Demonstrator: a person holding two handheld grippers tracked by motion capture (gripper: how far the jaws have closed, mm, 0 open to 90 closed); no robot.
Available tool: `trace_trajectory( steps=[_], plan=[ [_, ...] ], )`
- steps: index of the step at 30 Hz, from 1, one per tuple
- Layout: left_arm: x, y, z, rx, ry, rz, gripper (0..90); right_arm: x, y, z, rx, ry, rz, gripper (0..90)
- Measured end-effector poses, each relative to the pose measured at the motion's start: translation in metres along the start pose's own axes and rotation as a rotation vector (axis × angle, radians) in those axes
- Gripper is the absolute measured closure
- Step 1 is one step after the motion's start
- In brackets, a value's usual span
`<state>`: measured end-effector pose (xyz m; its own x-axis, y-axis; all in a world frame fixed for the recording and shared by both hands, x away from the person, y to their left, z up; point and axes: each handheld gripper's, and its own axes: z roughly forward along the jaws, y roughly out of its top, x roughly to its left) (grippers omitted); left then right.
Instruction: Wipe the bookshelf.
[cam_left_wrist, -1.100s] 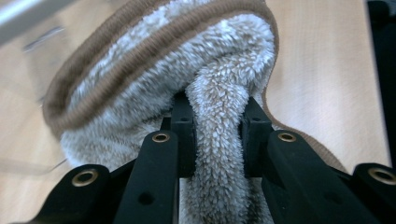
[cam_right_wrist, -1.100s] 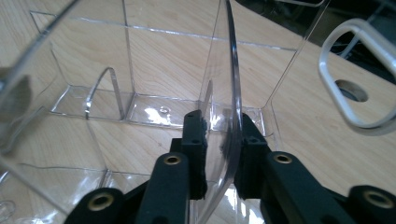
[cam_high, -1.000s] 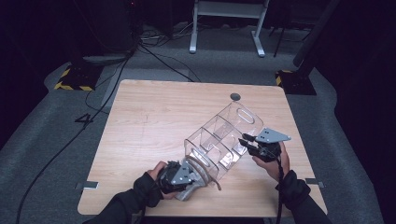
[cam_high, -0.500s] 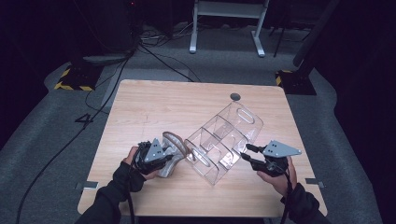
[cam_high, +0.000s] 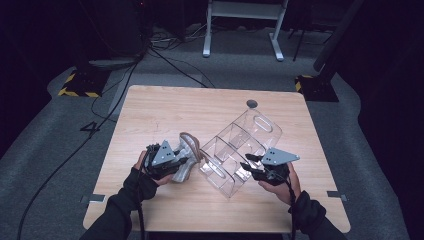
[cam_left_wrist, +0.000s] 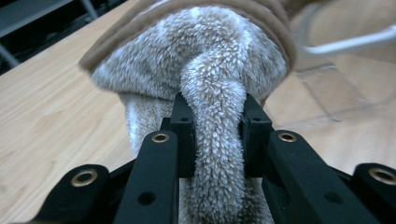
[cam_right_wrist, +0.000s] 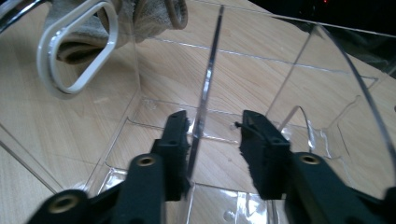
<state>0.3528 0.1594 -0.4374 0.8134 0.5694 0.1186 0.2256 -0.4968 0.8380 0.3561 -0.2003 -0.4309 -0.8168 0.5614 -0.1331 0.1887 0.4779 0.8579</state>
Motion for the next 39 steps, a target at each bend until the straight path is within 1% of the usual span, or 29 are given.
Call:
trace_trajectory(
  steps=[1,3,4,6,8,10,11,12,13,14,16,17,19,20,21,23,24,25,26,27,29,30,31,32,34,35,36,37,39],
  plan=[
    [-0.004,-0.001,0.002,0.009,-0.013,0.002,73.3,0.0,0.0,0.001,-0.003,-0.004,-0.004,68.8],
    [-0.015,-0.004,0.005,0.031,-0.039,0.038,73.2,-0.001,0.0,0.003,-0.01,0.002,-0.001,72.1],
    [-0.02,-0.005,0.007,0.041,-0.053,0.041,73.2,-0.001,0.0,0.004,-0.01,0.014,-0.009,74.4],
    [-0.029,-0.005,0.012,0.057,-0.076,0.063,73.2,-0.001,0.0,0.005,-0.013,0.021,-0.015,79.3],
    [-0.037,-0.006,0.021,0.074,-0.103,0.059,73.2,0.0,0.0,0.006,-0.013,0.018,-0.018,79.9],
    [-0.046,-0.006,0.028,0.098,-0.127,0.082,73.2,0.0,0.0,0.006,-0.014,0.018,-0.016,80.6],
    [-0.051,-0.006,0.031,0.109,-0.149,0.091,73.2,-0.001,0.0,0.006,-0.014,0.018,-0.015,81.0],
    [-0.058,-0.006,0.036,0.128,-0.186,0.107,73.2,-0.002,0.0,0.006,-0.012,0.018,-0.017,81.8],
    [-0.063,-0.006,0.038,0.145,-0.186,0.138,73.2,-0.003,-0.001,0.006,-0.013,0.016,-0.016,83.1],
    [-0.07,-0.005,0.04,0.164,-0.19,0.18,73.2,-0.004,-0.001,0.005,-0.012,0.021,-0.01,84.2],
    [-0.074,-0.003,0.038,0.179,-0.19,0.221,73.2,-0.008,-0.003,0.004,-0.016,0.045,-0.004,85.5],
    [-0.073,-0.003,0.036,0.176,-0.182,0.222,73.2,-0.01,-0.004,0.003,-0.02,0.061,0.001,85.6],
    [-0.065,-0.004,0.028,0.178,-0.152,0.201,73.2,-0.011,-0.004,0.002,-0.02,0.071,-0.005,85.5],
    [-0.059,-0.008,0.023,0.185,-0.126,0.187,73.2,-0.011,-0.004,0.002,-0.017,0.072,-0.011,85.5],
    [-0.054,-0.011,0.019,0.188,-0.105,0.165,73.2,-0.011,-0.004,0.002,-0.015,0.072,-0.012,85.5],
    [-0.043,-0.018,0.013,0.189,-0.077,0.132,73.1,-0.012,-0.004,0.002,-0.016,0.079,-0.013,85.4],
    [-0.035,-0.023,0.01,0.193,-0.043,0.111,73.2,-0.012,-0.004,0.002,-0.016,0.082,-0.016,85.4],
    [-0.029,-0.026,0.01,0.198,-0.02,0.085,73.2,-0.013,-0.004,0.002,-0.015,0.088,-0.02,85.5],
    [-0.022,-0.03,0.011,0.203,-0.009,0.05,73.2,-0.013,-0.004,0.001,-0.016,0.099,-0.022,85.5],
    [-0.016,-0.034,0.013,0.208,-0.009,0.006,73.2,-0.012,-0.004,0.001,-0.015,0.109,-0.027,85.6],
    [-0.01,-0.037,0.018,0.213,-0.02,-0.026,73.3,-0.011,-0.003,0.001,-0.013,0.129,-0.04,85.5],
    [-0.009,-0.036,0.019,0.203,-0.028,-0.031,73.3,-0.01,-0.003,0.0,-0.013,0.147,-0.05,85.5],
    [-0.009,-0.034,0.019,0.183,-0.038,-0.026,73.3,-0.009,-0.003,0.0,-0.012,0.16,-0.057,85.5],
    [-0.01,-0.03,0.018,0.16,-0.039,-0.018,73.3,-0.009,-0.003,0.0,-0.012,0.177,-0.063,85.6],
    [-0.011,-0.02,0.014,0.094,-0.037,-0.013,73.4,-0.007,-0.003,-0.001,-0.012,0.203,-0.077,85.7],
    [-0.011,-0.015,0.012,0.071,-0.039,-0.012,73.4,-0.007,-0.003,-0.001,-0.01,0.21,-0.08,85.7],
    [-0.012,-0.009,0.01,0.05,-0.035,0.001,73.4,-0.006,-0.003,-0.002,-0.01,0.215,-0.083,85.7],
    [-0.014,-0.004,0.009,0.034,-0.025,0.008,73.4,-0.006,-0.003,-0.002,-0.011,0.22,-0.085,85.6],
    [-0.014,0.005,0.009,0.004,-0.027,0.022,73.5,-0.006,-0.003,-0.002,-0.01,0.227,-0.092,85.7]
  ],
)
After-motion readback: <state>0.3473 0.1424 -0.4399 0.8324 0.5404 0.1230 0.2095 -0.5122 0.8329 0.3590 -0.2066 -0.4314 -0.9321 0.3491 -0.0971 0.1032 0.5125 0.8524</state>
